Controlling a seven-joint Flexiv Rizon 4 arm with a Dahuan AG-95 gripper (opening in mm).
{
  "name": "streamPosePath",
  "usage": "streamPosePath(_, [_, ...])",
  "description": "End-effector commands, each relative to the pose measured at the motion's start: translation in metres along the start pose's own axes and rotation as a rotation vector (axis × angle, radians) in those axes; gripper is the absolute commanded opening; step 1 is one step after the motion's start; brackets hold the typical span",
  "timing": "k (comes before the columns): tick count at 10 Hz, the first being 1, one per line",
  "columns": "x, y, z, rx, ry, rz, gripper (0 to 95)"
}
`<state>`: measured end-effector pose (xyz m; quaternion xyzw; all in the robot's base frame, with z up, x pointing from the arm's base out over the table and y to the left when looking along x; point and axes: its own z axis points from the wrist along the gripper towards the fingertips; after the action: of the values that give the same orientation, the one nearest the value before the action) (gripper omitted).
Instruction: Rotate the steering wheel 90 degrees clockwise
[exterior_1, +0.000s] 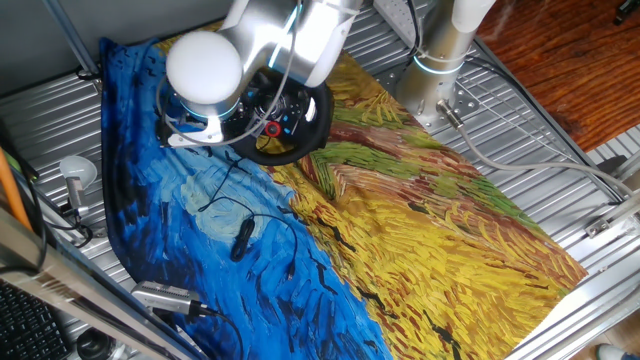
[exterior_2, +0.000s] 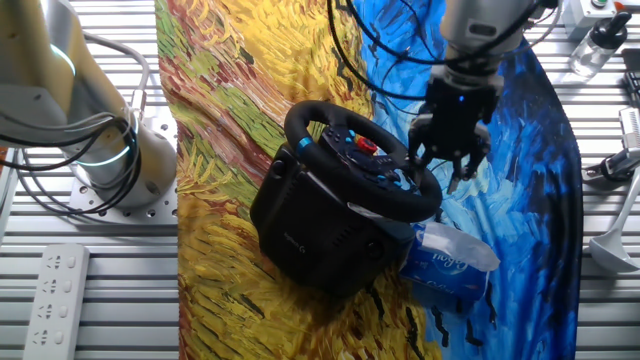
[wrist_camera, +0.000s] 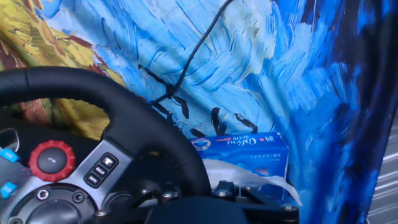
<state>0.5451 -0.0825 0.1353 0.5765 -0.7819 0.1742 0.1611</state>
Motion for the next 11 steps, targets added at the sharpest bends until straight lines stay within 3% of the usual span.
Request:
streamPosePath(1, [-0.0001,-0.0009,0.0035,-0.004,-0.011,-0.004,38.0])
streamPosePath(4, [0.0009,-0.0007,0.0065,-0.018,-0.014,-0.038,38.0])
streamPosePath(5, [0.0019,-0.0002,0.0083,-0.021,-0.019,-0.049,19.0])
streamPosePath(8, [0.0043,0.0013,0.0128,-0.070,-0.047,-0.055,19.0])
streamPosePath(11, [0.0042,0.0015,0.0129,-0.069,-0.039,-0.073,19.0])
